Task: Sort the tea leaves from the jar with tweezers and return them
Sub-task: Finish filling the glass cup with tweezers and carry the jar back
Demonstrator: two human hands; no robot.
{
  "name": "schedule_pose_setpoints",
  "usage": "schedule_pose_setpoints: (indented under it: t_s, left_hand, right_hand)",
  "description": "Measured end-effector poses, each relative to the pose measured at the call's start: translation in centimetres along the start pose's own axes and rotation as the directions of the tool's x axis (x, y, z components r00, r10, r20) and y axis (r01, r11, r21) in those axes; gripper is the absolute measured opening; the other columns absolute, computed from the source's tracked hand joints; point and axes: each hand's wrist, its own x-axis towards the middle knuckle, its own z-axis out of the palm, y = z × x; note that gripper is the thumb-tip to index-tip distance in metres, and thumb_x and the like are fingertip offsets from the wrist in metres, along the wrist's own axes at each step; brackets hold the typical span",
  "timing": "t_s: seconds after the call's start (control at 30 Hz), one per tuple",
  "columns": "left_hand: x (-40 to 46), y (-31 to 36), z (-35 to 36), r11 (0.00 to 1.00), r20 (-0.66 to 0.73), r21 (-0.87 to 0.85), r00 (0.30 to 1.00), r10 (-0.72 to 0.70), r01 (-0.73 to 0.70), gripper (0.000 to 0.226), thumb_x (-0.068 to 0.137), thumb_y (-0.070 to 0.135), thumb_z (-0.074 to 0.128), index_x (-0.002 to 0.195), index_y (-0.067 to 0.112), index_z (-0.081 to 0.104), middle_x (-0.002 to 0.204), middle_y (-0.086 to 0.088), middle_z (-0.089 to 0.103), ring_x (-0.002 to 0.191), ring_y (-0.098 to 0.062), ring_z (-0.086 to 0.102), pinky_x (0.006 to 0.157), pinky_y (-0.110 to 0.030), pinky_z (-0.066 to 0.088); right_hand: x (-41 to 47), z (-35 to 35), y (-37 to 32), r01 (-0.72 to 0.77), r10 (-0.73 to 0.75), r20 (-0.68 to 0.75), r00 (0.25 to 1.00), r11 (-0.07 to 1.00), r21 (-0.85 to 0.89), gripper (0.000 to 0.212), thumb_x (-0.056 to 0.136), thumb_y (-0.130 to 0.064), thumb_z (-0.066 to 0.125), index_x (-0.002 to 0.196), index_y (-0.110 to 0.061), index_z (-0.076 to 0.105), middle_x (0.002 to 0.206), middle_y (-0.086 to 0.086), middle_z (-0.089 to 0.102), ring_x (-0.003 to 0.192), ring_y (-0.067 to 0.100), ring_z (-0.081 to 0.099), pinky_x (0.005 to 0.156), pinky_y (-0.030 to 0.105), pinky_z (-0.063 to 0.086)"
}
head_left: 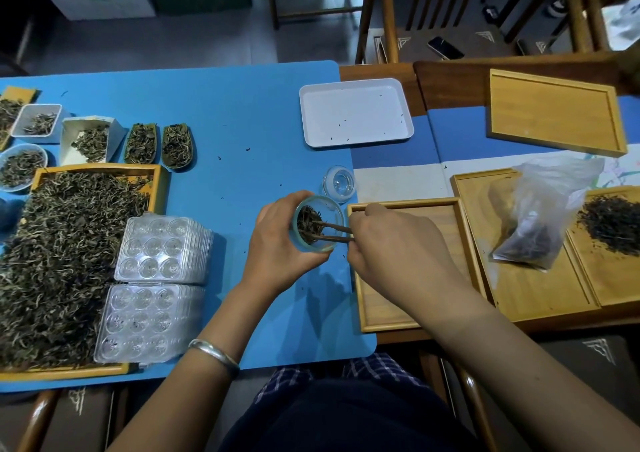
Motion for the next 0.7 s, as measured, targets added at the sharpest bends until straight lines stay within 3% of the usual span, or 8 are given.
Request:
schedule_pose_setpoints:
  t_s: [0.17,0.33,0.47,0.6,0.7]
  left_hand:
    - [-0.3,0.5,0.0,0.999,0.005,-0.033,1.000,-0.010,0.010,0.066,0.060,0.041,0.080,0.118,0.038,0.050,0.106,0.033,0.054,0.102,0.014,0.046,0.089,-0.002,0.028]
    - [-0.3,0.6,0.0,0.999,0.016,-0.038,0.999,-0.031,0.032,0.066,0.058,0.043,0.078,0.118,0.039,0.049,0.105,0.024,0.059,0.101,-0.006,0.053,0.086,-0.001,0.030]
    - [-0.1,0.2,-0.2,0.999,0.016,-0.018,0.999,-0.032,0.033,0.070,0.058,0.042,0.080,0.119,0.041,0.048,0.107,0.031,0.055,0.102,-0.006,0.052,0.087,-0.002,0.030]
    - [0.0,0.0,-0.6,1.000,0.001,0.028,1.000,-0.003,0.003,0.069,0.058,0.043,0.077,0.121,0.035,0.050,0.106,0.032,0.052,0.099,0.005,0.043,0.090,-0.001,0.026]
    - [0.0,-0.1,-0.7,0.999,-0.004,0.045,1.000,-0.007,0.007,0.071,0.058,0.037,0.079,0.123,0.028,0.053,0.109,0.022,0.055,0.099,0.001,0.043,0.091,0.000,0.025]
  right_hand:
    - [0.3,0.2,-0.1,-0.017,0.018,-0.010,1.000,0.999,0.048,0.015,0.092,-0.025,0.046,0.083,-0.020,0.036,0.080,-0.003,0.037,0.067,0.023,0.044,0.044,0.028,0.017]
    - [0.3,0.8,0.2,-0.021,0.024,-0.026,0.999,0.994,0.109,0.012,0.092,-0.030,0.045,0.086,-0.019,0.043,0.082,-0.002,0.047,0.078,0.025,0.058,0.053,0.030,0.032]
    - [-0.1,0.7,0.4,-0.009,0.015,-0.043,0.999,0.992,0.127,0.017,0.094,-0.034,0.044,0.095,-0.020,0.054,0.090,-0.002,0.056,0.078,0.022,0.059,0.058,0.031,0.043]
    - [-0.7,0.2,0.5,0.006,-0.001,-0.058,0.998,0.997,0.080,0.013,0.095,-0.031,0.043,0.092,-0.021,0.051,0.088,-0.003,0.051,0.075,0.022,0.058,0.054,0.030,0.037]
    - [-0.8,0.0,0.4,0.010,-0.008,-0.032,0.999,0.998,0.054,0.011,0.095,-0.028,0.043,0.086,-0.022,0.044,0.082,-0.004,0.042,0.074,0.022,0.057,0.052,0.030,0.030]
